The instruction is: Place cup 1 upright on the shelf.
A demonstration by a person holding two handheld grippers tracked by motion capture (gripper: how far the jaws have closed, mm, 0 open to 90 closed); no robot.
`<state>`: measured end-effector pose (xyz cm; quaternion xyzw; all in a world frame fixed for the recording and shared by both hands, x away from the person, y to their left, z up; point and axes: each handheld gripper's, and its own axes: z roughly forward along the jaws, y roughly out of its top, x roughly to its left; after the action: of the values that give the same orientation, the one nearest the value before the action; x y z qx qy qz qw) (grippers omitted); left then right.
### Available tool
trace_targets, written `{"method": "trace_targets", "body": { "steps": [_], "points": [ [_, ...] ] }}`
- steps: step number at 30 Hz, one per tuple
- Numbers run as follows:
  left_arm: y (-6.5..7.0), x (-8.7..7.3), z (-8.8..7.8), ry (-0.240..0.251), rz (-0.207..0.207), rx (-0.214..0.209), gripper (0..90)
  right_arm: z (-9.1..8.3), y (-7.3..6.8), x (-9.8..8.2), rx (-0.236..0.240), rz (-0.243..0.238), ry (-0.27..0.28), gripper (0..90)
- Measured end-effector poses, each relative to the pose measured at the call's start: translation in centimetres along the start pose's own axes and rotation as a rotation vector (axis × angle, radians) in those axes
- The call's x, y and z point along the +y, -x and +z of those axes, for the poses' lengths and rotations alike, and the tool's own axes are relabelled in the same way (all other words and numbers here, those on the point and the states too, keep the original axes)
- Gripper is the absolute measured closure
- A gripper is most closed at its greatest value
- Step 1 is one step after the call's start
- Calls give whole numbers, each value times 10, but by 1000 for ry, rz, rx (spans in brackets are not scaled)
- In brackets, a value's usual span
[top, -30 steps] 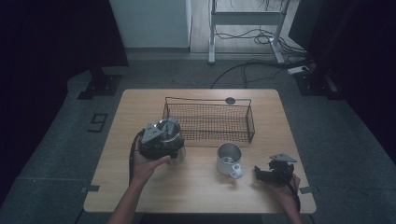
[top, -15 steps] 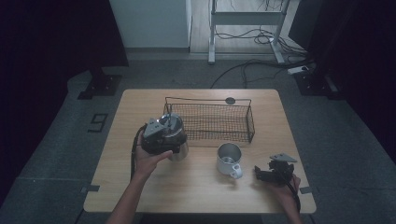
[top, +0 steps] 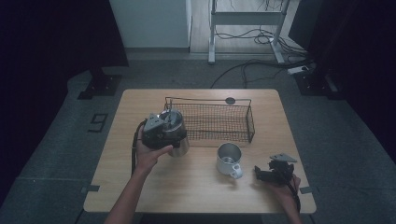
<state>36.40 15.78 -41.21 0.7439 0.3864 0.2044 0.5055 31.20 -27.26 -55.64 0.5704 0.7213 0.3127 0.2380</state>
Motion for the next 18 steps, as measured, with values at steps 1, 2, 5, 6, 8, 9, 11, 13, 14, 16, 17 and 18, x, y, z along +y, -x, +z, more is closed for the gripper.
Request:
{"method": "trace_targets", "body": {
  "steps": [1, 2, 5, 6, 8, 9, 11, 13, 14, 16, 17, 18],
  "points": [
    [-1, 0, 1, 0, 0, 1, 37, 0, 0, 0, 0, 0, 0, 30],
    [-2, 0, 1, -2, -4, 0, 37, 0, 0, 0, 0, 0, 0, 30],
    [-4, 1, 3, 1, -6, 2, 37, 0, 0, 0, 0, 0, 0, 30],
    [-4, 1, 3, 3, -8, 0, 37, 0, 0, 0, 0, -1, -1, 30],
    [-4, 2, 3, 10, -12, -6, 37, 0, 0, 0, 0, 0, 0, 30],
    [-4, 4, 4, 10, -9, -7, 37, 0, 0, 0, 1, -1, 0, 30],
    [-4, 5, 5, 11, -1, -8, 37, 0, 0, 0, 1, 0, 0, 31],
    [-4, 9, 7, 10, 9, -7, 37, 0, 0, 0, 1, 0, 0, 31],
    [-4, 10, 7, 11, 10, -8, 37, 0, 0, 0, 1, -1, 1, 31],
    [-3, 13, 9, 12, 17, -14, 37, 0, 0, 0, 1, -1, 1, 31],
    [-3, 14, 10, 15, 22, -14, 37, 0, 0, 0, 1, -1, 1, 31],
    [-3, 15, 10, 18, 26, -12, 37, 0, 0, 0, 1, -1, 1, 31]
  ]
}}
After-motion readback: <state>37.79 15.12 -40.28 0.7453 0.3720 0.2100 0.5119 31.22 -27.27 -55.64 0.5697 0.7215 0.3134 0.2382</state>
